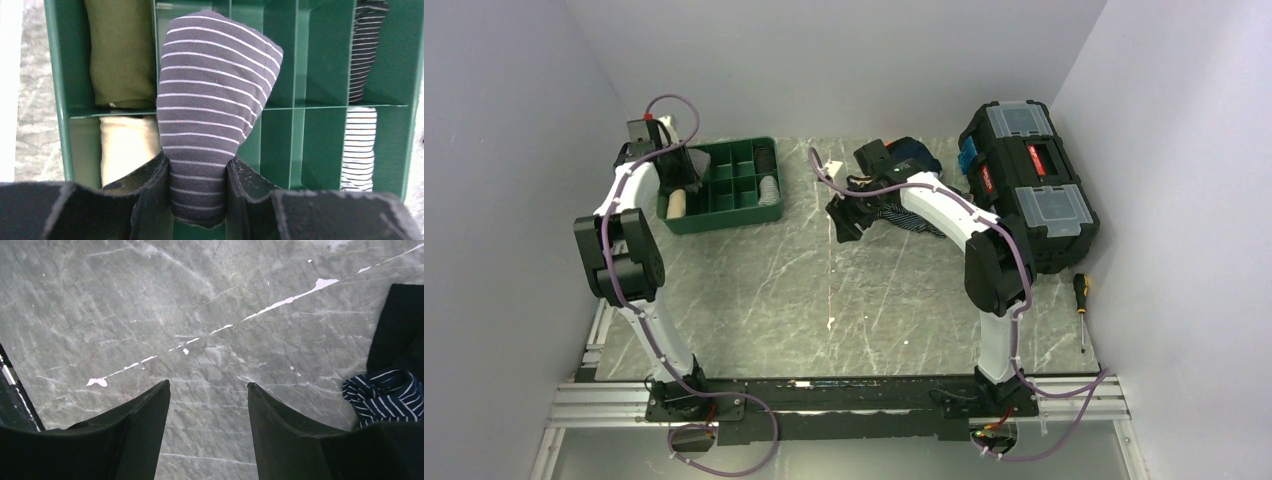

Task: Roll the underwear
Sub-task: Pick up the underwear from the center of the board, then move the storage box to the center of the board.

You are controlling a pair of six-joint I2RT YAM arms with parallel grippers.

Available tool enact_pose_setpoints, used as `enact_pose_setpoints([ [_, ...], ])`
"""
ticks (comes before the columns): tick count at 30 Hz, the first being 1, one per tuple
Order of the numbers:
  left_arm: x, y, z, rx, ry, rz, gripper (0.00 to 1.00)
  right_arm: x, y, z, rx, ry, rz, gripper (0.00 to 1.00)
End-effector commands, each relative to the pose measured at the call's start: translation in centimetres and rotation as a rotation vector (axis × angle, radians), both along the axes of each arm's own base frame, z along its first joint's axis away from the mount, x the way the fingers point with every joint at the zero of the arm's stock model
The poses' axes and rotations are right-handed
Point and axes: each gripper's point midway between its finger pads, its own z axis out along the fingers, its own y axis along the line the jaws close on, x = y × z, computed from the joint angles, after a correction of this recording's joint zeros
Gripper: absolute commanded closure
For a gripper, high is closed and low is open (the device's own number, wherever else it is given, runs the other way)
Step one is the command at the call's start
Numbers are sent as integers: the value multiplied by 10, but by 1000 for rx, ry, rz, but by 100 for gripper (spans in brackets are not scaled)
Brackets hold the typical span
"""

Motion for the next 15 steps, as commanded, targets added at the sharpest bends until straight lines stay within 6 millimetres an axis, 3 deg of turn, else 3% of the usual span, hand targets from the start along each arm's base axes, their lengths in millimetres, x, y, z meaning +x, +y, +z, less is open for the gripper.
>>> enact_pose_setpoints([
  [1,6,0,5,-24,-8,34,100,1,1,4,21,-19,4,40],
  [11,-39,-12,-39,-42,96,3,100,-4,0,-5,13,3,15,40],
  [15,-51,-17,-48,-52,129,-17,100,-6,-2,-5,10,3,14,40],
])
